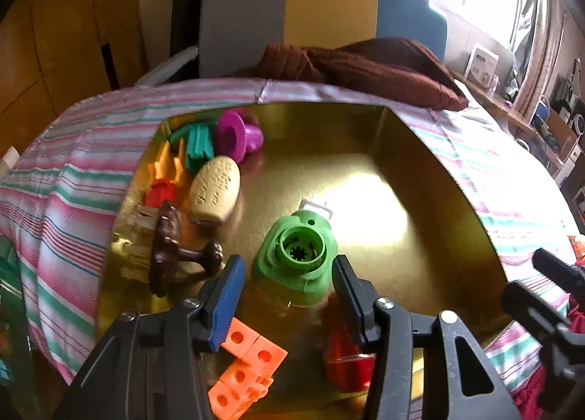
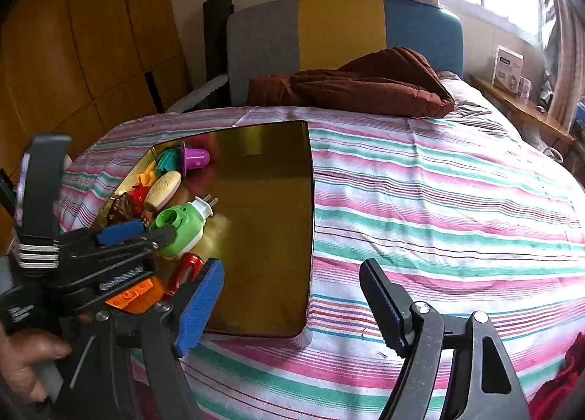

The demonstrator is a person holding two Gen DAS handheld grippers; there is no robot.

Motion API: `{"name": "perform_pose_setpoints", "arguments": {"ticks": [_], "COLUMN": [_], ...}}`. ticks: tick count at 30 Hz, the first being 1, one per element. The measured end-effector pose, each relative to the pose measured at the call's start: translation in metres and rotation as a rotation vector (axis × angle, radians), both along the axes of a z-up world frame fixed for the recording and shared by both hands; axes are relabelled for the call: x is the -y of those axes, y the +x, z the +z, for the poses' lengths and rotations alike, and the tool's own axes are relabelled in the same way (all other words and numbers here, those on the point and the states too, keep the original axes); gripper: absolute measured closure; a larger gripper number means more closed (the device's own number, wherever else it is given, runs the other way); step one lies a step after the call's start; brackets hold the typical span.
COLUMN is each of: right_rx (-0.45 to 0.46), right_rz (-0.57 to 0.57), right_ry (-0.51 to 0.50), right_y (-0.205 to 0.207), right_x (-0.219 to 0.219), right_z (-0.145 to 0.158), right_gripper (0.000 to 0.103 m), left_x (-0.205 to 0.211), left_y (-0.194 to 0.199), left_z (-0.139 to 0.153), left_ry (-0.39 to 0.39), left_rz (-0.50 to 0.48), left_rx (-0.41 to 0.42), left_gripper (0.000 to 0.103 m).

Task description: Organize rigid objects

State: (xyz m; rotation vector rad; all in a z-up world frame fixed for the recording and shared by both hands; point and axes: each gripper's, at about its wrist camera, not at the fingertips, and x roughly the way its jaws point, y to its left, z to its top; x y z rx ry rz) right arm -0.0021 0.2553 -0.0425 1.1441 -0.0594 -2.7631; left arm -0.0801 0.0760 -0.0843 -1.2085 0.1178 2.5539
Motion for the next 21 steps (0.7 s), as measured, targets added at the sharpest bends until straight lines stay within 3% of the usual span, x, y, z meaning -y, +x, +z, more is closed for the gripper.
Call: {"name": "perform_pose_setpoints", "arguments": {"ticks": [13, 21], "right_rx": [-0.021, -0.035], "right_rz": [0.067, 0.123], "right_ry": [0.006, -0.01], "right_y": [-0.001, 0.003], "right_x": [0.029, 0.056], "right_z": [0.005, 0.012], "right_gripper": [0.019, 0.017], "left_x": [0.045, 0.073], "left_y": [0.044, 0.068], "left_z": [0.043, 0.067], "left_ry": [0.045, 0.027], "left_rz": [0.112, 0.224], "left_rx": [-0.12, -0.183], "left_gripper": [0.049, 0.03]}}
